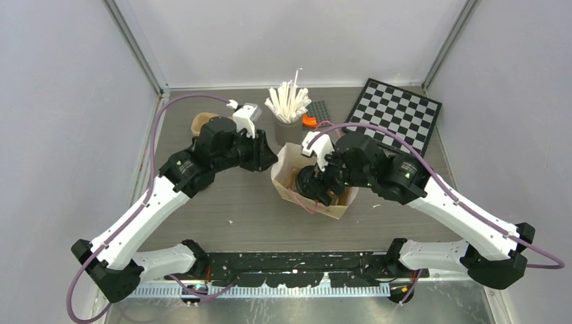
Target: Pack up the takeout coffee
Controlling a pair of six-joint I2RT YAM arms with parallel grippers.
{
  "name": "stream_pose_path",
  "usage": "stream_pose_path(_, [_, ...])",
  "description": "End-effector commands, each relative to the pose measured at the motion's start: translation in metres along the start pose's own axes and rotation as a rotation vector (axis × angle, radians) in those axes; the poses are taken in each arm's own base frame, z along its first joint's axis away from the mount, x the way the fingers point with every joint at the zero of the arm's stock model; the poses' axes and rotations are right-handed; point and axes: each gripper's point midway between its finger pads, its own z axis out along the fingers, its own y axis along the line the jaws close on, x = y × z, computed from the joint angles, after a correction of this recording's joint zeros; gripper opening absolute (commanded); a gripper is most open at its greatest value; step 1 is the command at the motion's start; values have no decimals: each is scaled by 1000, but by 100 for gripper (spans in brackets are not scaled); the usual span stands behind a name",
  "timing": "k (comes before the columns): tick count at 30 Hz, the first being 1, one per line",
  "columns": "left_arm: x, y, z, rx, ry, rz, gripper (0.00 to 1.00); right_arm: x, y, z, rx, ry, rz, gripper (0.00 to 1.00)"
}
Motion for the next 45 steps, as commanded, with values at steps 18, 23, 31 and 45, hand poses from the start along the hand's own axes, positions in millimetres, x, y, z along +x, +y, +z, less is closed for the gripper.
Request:
stream_pose_path(18, [31,-29,-32,131,210,-46,61,22,21,-2,40,5,-135,73])
stream_pose_path(23, [31,-33,-50,138,204,-76,63,19,24,4,44,8,-168,72])
stream_pose_path(31, [49,-43,-48,209,231,-172,64,12,28,19,84,-14,-195,72])
stream_pose_path(45, [57,-43,-27,238,230,-182,40,-2,31,38,102,-72,-284,73])
